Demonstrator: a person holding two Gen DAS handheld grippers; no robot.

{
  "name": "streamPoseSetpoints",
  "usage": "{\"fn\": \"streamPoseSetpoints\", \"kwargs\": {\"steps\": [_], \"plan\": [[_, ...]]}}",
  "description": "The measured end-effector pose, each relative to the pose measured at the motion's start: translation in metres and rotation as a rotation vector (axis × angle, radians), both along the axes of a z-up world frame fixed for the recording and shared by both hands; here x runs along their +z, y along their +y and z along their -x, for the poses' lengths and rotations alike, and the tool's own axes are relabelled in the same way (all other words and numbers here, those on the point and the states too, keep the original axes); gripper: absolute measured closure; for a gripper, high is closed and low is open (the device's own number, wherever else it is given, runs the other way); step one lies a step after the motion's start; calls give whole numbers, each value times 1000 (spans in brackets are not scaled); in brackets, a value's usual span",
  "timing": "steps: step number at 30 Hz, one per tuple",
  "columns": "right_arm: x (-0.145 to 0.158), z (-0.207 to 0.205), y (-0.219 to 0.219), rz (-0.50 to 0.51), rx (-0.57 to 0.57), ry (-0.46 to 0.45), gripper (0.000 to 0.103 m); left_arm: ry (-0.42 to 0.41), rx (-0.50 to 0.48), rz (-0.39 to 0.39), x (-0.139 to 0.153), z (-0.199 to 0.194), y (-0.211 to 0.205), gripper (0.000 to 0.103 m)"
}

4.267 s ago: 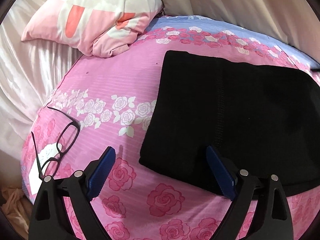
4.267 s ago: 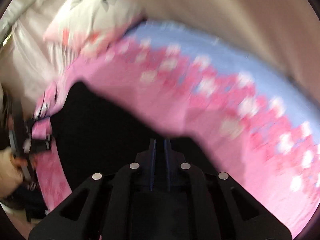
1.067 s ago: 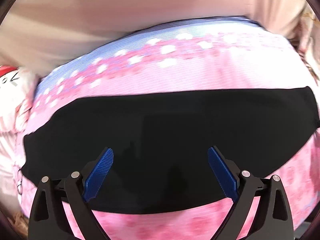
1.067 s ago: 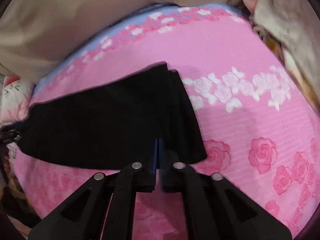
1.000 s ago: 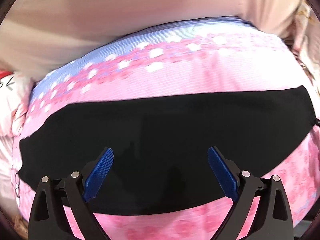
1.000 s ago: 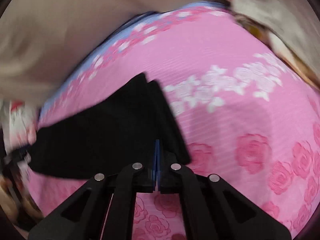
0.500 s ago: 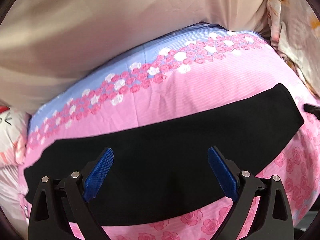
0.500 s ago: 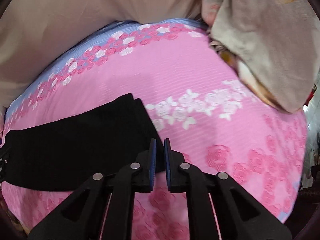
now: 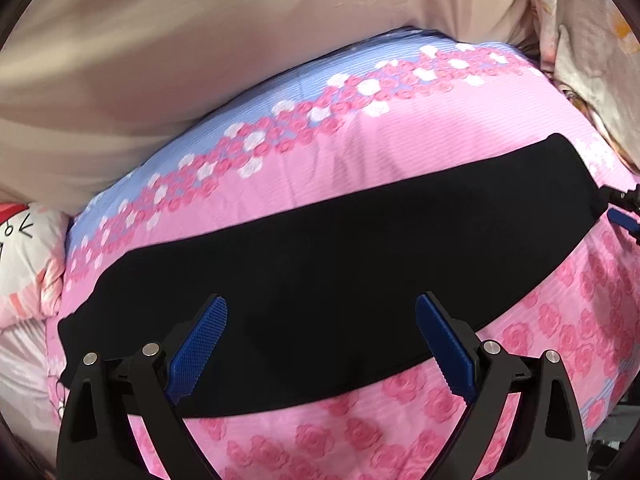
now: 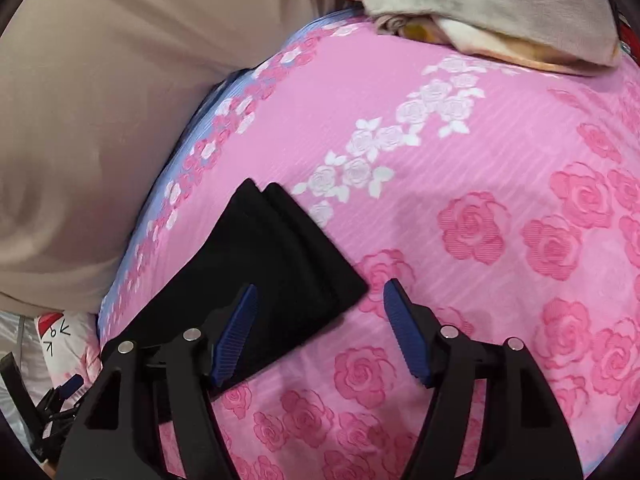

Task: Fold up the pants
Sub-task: 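Grasp a corner of the folded trousers with the right tool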

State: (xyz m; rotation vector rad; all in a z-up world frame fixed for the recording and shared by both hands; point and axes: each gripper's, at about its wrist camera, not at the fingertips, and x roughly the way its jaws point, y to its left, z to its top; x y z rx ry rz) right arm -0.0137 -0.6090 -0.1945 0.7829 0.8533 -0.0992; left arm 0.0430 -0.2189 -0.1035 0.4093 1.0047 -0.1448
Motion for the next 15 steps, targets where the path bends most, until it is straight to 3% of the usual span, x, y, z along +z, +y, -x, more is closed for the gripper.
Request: {"fn": "streamPoseSetpoints", "kwargs": {"steps": [7,10,11,12,15], "plan": [[2,-18,34,145,45,13,40,15,71,-12,-4,0,29,9],[1,-24,38,179,50,30,55,21,110,-10,-5,0,47,9],[-2,-26,34,109,61,29,79,24,124,-11,-5,1,54,9],[-4,-27,32,55,59,27,83,26,134,-11,-5,1,59,9],[13,-31,45,67,82,5,83,26,170,-10,-3,4,83,9]]}}
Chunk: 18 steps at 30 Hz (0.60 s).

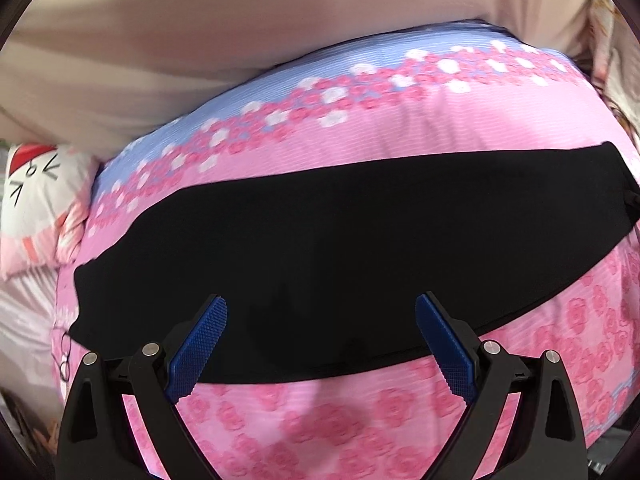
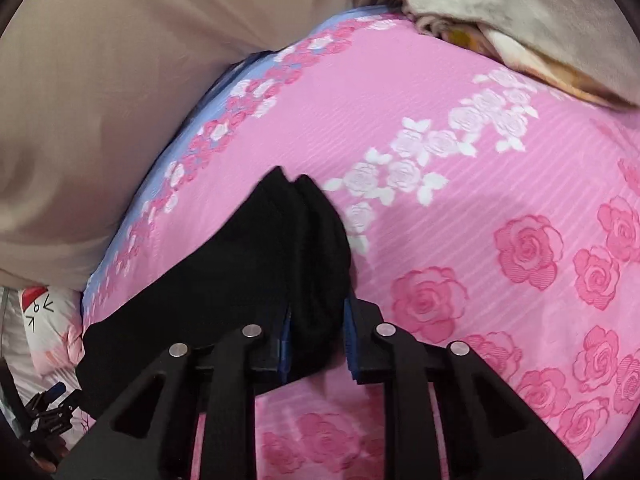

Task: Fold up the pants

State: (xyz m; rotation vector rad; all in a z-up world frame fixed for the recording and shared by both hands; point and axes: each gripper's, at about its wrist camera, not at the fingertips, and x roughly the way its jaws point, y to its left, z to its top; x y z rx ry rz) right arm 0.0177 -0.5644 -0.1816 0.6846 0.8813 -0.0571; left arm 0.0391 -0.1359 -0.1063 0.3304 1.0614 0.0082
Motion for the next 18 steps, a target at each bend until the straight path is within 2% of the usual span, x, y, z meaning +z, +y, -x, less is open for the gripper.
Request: {"fn": "streamPoseSetpoints", "kwargs": {"steps": [5,8,11,12,15,18], "plan": [[68,-16,56,19,81,-108,84,-25,77,10,11,4,53,9],[119,-42,131,34,231,-189,84,-36,138,28,17,7,94,9],[149,-66,204,21,363,-238,84,-47,207,50,22,11,142,9],[158,-76,242,19,431,-253,84,-52,233,58,24,14,159,9],[163,-99,333,20,582,-265,84,-66,304,77,29,23,216,9],[149,-115,429,20,719,-243,84,-78,370,75,30,34,271,9]]}}
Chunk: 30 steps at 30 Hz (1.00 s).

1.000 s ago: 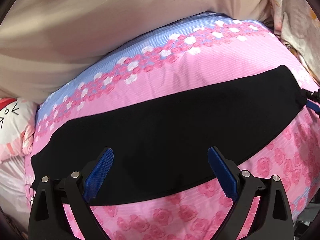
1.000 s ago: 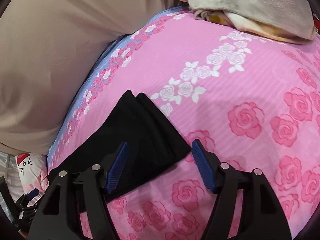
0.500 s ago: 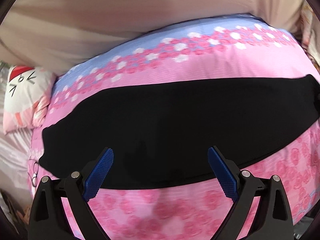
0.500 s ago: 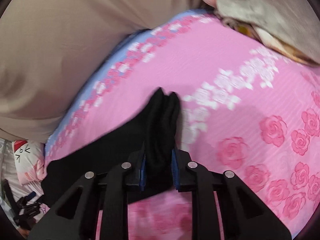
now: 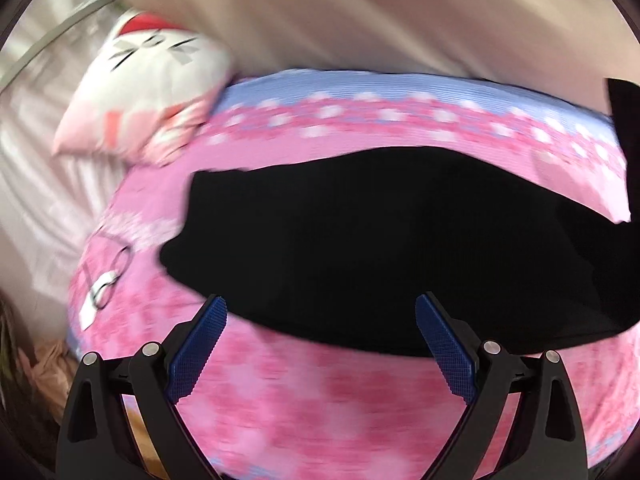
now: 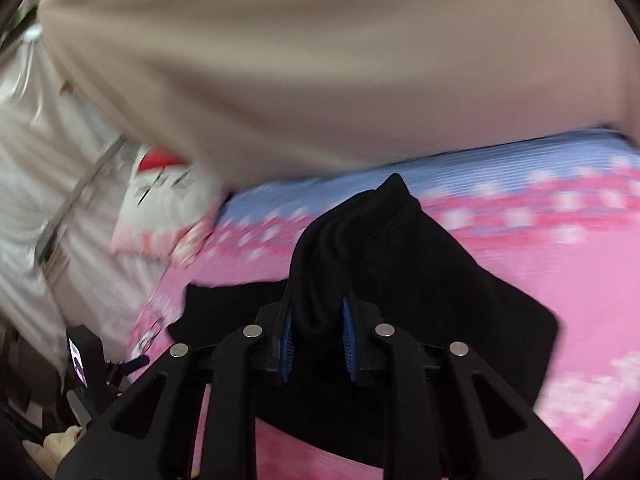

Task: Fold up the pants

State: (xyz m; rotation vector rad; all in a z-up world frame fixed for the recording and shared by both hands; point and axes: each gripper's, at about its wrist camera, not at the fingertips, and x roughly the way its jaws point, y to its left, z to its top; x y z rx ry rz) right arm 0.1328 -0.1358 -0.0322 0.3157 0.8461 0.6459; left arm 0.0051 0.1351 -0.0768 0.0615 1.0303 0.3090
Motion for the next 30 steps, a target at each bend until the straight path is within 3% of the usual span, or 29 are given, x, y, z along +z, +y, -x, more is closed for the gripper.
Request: {"fn": "streamPoseSetpoints", "kwargs": {"steps": [4,8,12,14,17,19,20,23,24,27,30], "plan": [[-37,-8,107,59,155,45,84,2,87,7,-5,18,71,9],[-86,1,191,204,273,80,84,16,140,22,-14,28,117,9],[-123,16,222,351,319,89,82,15,160,22,-16,35,148,9],[-126,19,224,362,318,99,78,10,158,29,-17,35,157,9],[-109,29,212,326,322,124,65,5,147,45,-19,29,165,9],[-91,38,187,277,305,112,49,1,126,51,-18,21,164,9],[-82,43,172,272,281,102,35,-5,114,53,-17,18,162,9],[-62,55,105,304,126,75,33,-24,65,62,-12,8,149,9],[-62,56,75,334,29,93,33,-28,44,69,-11,3,141,9],[-79,58,-8,373,-218,188,33,-34,-3,75,-8,-7,120,9],[-101,61,-58,310,-347,273,33,-34,-61,84,-5,-20,92,9]]}}
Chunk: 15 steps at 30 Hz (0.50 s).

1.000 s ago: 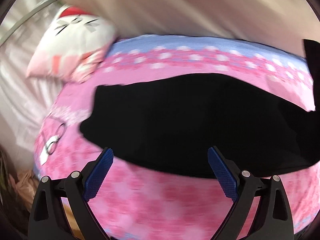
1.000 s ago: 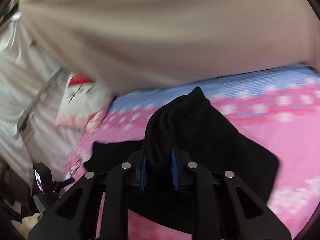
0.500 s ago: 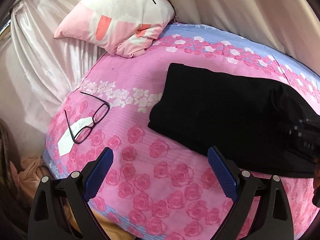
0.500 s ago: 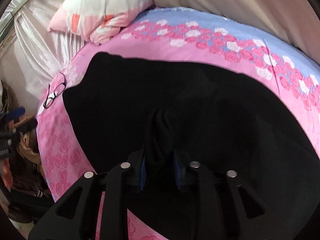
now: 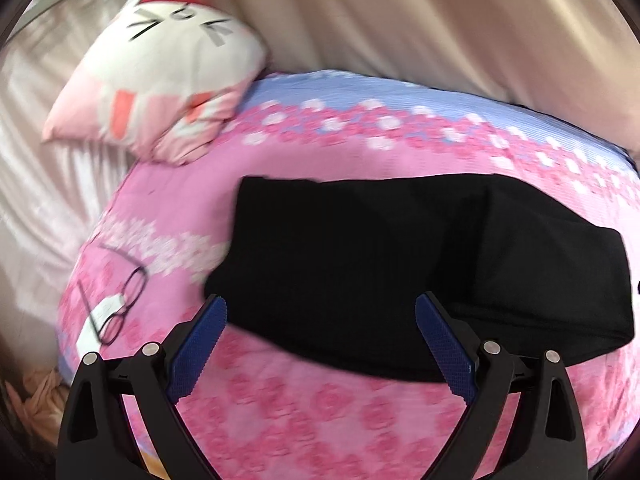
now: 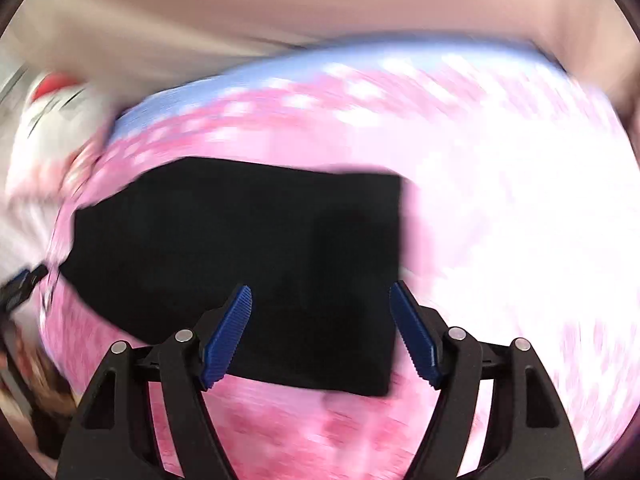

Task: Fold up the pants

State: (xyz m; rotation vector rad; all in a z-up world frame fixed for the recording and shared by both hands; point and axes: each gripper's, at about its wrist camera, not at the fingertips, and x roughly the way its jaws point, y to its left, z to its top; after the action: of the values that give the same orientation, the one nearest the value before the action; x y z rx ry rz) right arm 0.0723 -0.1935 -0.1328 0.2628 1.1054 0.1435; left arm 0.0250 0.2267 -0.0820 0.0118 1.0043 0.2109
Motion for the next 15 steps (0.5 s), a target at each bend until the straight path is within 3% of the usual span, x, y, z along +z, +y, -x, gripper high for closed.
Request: {"fn": "streamPoseSetpoints", "kwargs": {"steps": [2,6,7,11,12,15], "plan": [[-4,7,-9,-51,-19,-11,33,11,-26,0,1,-6,-18,9],[-3,45,4,-7,74,-101,34,14,-56,-16,8,-10,-50,9],[-2,54,7,35,90,-130,35,16,-64,-18,9,-9,-56,9],[-9,82,36,412,245,-289,39,36,-88,-45,7,-8,-80,9],[-16,85,43,449,320,-299,46,41,-91,-49,7,-8,-83,9],[-28,88,52,501,447,-332,49,51,-110,-66,6,-6,-101,9]]}}
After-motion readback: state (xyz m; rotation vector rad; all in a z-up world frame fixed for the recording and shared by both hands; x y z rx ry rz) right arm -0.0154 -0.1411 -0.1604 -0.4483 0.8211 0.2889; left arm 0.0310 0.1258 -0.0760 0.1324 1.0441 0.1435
